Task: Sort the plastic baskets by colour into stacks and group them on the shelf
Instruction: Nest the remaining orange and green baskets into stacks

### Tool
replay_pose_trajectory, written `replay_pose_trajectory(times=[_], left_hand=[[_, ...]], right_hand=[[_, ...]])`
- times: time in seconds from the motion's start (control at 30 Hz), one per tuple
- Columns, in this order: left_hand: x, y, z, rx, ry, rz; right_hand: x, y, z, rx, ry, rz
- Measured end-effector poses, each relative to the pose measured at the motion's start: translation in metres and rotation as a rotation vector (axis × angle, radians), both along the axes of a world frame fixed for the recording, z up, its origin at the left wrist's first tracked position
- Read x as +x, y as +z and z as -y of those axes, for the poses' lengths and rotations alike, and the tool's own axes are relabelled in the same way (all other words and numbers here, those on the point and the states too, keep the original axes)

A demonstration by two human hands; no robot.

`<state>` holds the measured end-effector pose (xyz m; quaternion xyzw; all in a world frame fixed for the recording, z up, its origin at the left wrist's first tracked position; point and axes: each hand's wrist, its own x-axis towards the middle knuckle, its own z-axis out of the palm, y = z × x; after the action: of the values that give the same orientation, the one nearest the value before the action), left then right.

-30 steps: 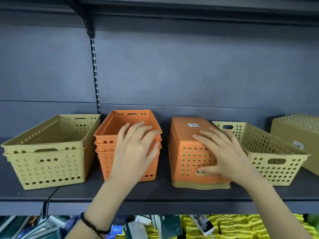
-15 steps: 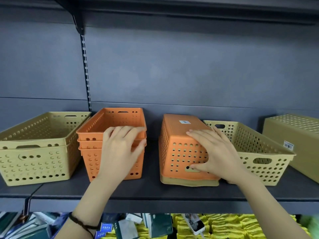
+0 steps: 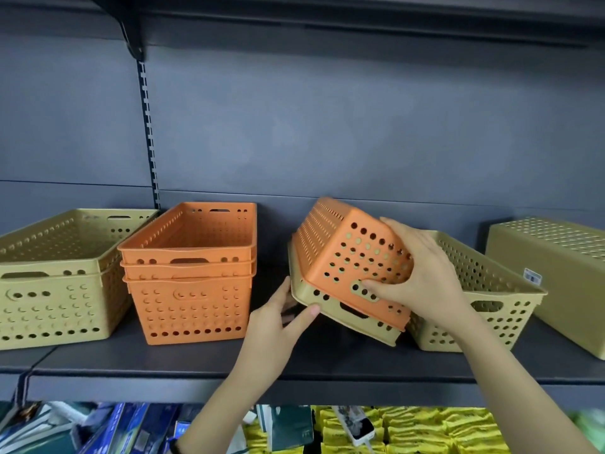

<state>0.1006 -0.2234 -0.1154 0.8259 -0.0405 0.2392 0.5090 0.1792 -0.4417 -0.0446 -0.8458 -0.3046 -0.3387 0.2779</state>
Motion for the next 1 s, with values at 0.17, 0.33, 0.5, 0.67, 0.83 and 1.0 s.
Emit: replay_pose_trajectory(times=[0.17,0.33,0.5,0.67,0.83,1.0], left_hand=[[-0.003,0.004,0.004,-0.103,0.060,0.043],[-0.002,-0.003,-0.007,-0.084,0.134,-0.026],[-0.011,-0.007,-0.010,-0.016,0.191,-0.104],[-0.008,-0.004,-0.010,0.198,0.214,-0.155],[-0.010,-0.009,-0.007,0.225,0.164,-0.245],[-0.009,0.015,0.010,0.136,0.260,0.005]], right_hand=[[0.001,0.005,-0.002,0.056,-0.039,-0.004],[0.005,0.016,-0.008,0.055,-0.051,0.018],[0.009,0.037,-0.005,0.124,-0.051,0.000],[0.014,0.047,-0.006,0.183,-0.094,-0.010],[0.021,0.058,0.012,0.598,-0.044,-0.062],[0.021,0.048,0.017,1.005,0.104,-0.191]])
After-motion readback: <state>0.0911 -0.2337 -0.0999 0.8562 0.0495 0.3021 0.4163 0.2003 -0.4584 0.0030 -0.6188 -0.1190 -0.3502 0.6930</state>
